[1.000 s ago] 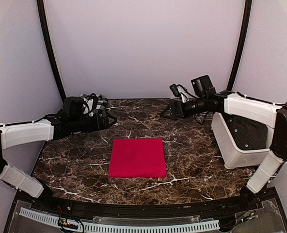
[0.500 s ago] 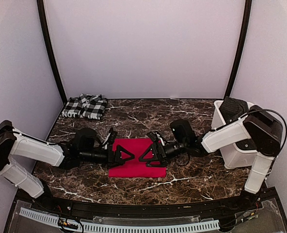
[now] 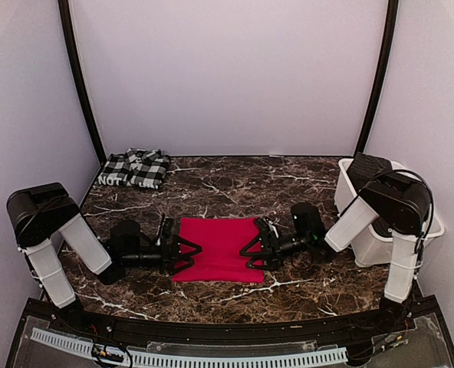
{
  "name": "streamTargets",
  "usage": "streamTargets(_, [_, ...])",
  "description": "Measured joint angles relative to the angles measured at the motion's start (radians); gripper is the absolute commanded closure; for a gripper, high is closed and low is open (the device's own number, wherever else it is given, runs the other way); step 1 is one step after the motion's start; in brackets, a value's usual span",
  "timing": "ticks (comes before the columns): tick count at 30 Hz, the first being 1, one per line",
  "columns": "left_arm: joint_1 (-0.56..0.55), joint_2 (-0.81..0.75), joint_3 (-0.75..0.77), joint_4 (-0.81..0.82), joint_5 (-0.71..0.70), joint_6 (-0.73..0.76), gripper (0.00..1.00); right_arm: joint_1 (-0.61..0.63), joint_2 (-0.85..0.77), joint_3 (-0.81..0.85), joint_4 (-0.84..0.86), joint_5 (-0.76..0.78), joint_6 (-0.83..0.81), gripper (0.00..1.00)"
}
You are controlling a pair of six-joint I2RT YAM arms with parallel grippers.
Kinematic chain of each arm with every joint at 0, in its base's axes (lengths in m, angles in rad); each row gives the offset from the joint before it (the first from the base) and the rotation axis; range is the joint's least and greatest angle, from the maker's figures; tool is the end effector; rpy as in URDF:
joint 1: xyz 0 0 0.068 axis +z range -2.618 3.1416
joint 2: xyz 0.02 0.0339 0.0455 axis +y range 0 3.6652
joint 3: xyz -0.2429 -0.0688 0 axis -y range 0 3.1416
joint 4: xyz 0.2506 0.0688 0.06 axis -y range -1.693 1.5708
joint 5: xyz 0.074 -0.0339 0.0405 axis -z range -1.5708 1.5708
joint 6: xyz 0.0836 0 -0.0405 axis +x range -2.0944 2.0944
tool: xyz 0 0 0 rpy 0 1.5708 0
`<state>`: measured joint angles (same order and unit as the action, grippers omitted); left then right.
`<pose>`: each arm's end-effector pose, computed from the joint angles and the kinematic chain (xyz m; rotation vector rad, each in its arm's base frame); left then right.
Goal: Fold and stack the mixed laundry pile
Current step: Smooth out the square-folded T-shirt at the center of the board, then pick up the square-folded T-shirt from the center of the board.
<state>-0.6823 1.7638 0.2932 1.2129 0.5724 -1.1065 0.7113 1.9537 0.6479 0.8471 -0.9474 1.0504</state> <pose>0.1972 -0.2186 0.0718 0.0238 2.1872 -1.6748 0.2166 0.2762 0.0583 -0.3449 2.4679 1.9127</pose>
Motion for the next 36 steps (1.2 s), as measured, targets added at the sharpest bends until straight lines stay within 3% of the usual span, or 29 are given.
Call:
streamTargets(3, [0.043, 0.008, -0.015, 0.04, 0.006, -0.008, 0.01, -0.034, -0.031, -0.003, -0.066, -0.01, -0.039, 0.15])
streamTargets(6, [0.057, -0.017, 0.001, -0.024, 0.003, 0.011, 0.01, -0.045, -0.098, 0.024, -0.232, 0.016, -0.116, 0.16])
streamTargets(11, [0.079, -0.203, 0.126, -0.423, -0.065, 0.135, 0.01, -0.08, -0.23, 0.084, -0.469, 0.067, -0.245, 0.15])
streamTargets(17, [0.074, -0.445, 0.362, -0.867, -0.202, 0.404, 0.01, -0.092, -0.379, 0.114, -0.638, 0.119, -0.358, 0.18])
streamTargets(24, [-0.2, -0.444, 0.573, -1.218, -0.463, 0.756, 0.18, -0.097, -0.509, 0.029, -0.713, 0.153, -0.354, 0.25])
streamTargets(29, [-0.329, -0.355, 0.623, -1.321, -0.56, 0.958, 0.28, -0.098, -0.564, -0.043, -0.726, 0.168, -0.316, 0.26])
streamTargets(36, [-0.508, -0.091, 0.787, -1.393, -0.677, 1.243, 0.44, -0.098, -0.564, -0.115, -0.696, 0.17, -0.26, 0.26])
